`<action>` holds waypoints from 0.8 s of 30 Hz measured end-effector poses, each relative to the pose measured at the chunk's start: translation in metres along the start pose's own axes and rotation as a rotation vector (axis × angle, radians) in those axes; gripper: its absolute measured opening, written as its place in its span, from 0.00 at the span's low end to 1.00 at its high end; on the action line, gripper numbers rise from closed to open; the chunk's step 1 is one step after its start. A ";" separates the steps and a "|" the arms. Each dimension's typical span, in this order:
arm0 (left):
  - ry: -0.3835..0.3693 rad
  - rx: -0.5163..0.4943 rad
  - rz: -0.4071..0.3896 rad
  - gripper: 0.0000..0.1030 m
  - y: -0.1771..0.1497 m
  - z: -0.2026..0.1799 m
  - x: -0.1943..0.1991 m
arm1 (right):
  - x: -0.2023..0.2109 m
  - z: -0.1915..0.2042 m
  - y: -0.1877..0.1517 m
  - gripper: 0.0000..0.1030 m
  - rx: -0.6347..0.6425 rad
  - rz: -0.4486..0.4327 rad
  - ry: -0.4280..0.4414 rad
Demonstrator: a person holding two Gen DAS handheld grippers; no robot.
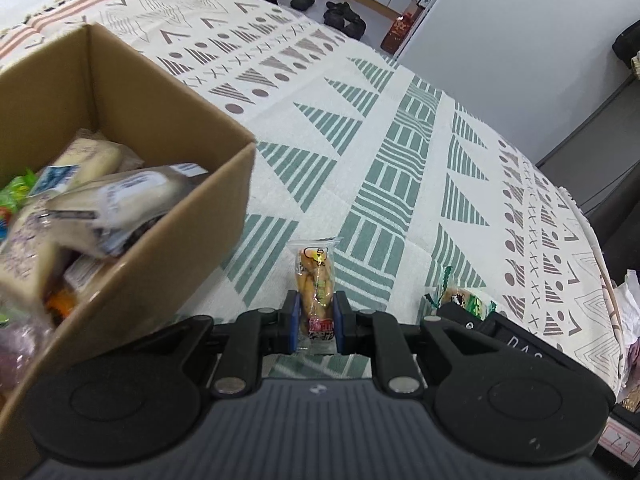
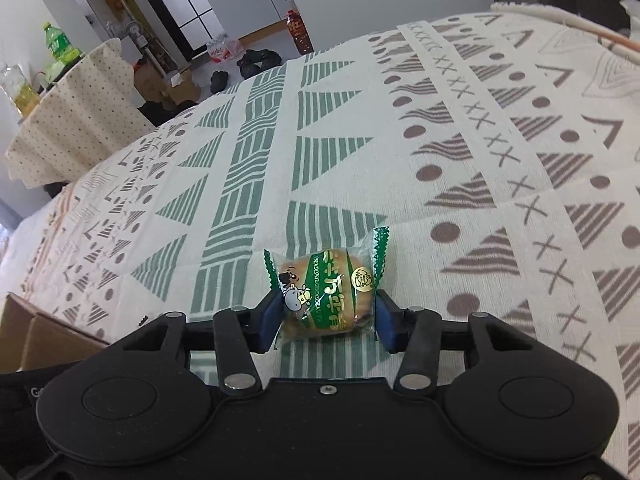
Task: Organize snacks
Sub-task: 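Hold the biscuit stick in the left gripper while right gripper grasps green-wrapped round cake, then carry both snacks over the cardboard box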
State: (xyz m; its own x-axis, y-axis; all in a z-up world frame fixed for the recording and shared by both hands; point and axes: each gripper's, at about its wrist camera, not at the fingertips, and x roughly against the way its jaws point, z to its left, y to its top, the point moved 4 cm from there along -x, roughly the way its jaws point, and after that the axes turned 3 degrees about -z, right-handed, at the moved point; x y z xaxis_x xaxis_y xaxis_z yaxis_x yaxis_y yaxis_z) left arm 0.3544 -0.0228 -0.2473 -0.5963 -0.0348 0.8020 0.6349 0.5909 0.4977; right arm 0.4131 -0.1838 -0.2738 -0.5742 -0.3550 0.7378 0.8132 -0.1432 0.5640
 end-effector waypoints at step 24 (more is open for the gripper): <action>-0.007 0.003 -0.202 0.15 0.005 0.007 0.114 | 0.102 0.026 0.014 0.46 -0.028 -0.133 0.239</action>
State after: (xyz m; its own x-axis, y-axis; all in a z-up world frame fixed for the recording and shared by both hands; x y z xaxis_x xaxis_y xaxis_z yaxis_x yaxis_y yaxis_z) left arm 0.2861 -0.0185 -0.1561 -0.7147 -0.1477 0.6836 0.5005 0.5748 0.6474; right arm 0.3641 -0.1975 -0.1809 -0.6400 -0.5392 0.5474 0.7364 -0.2272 0.6372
